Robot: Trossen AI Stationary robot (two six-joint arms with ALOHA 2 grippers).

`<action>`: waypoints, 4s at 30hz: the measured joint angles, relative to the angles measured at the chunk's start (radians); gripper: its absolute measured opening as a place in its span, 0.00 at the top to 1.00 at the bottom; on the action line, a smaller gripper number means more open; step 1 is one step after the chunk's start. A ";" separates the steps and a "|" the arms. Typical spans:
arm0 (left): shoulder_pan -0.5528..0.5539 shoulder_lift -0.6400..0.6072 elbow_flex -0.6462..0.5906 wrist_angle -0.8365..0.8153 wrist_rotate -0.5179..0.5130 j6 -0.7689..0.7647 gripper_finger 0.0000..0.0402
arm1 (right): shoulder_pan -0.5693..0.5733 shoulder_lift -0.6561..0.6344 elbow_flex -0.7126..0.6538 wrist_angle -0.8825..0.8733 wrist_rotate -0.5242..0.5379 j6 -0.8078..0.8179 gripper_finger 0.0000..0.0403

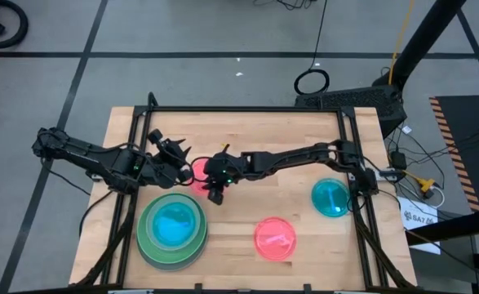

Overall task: Stack plastic plates
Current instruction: Stack the top pink plate on the transparent blue plate

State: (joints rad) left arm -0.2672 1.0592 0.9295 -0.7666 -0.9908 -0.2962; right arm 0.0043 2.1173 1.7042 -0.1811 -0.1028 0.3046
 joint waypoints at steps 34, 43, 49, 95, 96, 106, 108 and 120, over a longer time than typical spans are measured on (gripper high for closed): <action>0.095 0.001 0.000 0.145 0.251 -0.189 0.64 | -0.009 -0.981 -0.999 0.132 0.209 -0.459 0.78; 0.192 0.025 0.000 0.184 0.370 -0.237 0.64 | -0.063 -1.280 -1.072 0.236 0.199 -0.581 0.78; 0.244 0.099 0.000 0.192 0.463 -0.241 0.64 | -0.080 -1.420 -1.151 0.277 0.046 -0.637 0.78; 0.580 0.402 0.000 0.070 0.949 0.467 0.64 | -0.154 -1.618 -1.436 0.319 0.129 -0.370 0.78; 0.584 0.402 0.000 0.075 0.949 0.466 0.64 | -0.154 -1.618 -1.436 0.319 0.129 -0.370 0.78; 0.595 0.402 0.000 0.085 0.949 0.425 0.64 | -0.154 -1.618 -1.436 0.319 0.129 -0.369 0.78; 0.593 0.407 0.000 0.094 0.949 0.424 0.64 | -0.154 -1.618 -1.436 0.319 0.129 -0.369 0.78; 0.591 0.476 -0.001 0.126 0.964 0.413 0.64 | -0.154 -1.617 -1.435 0.318 0.128 -0.368 0.78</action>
State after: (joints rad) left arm 0.3241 1.5353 0.9283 -0.6406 -0.0267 0.1165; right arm -0.1493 0.4999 0.2691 0.1371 0.0250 -0.0637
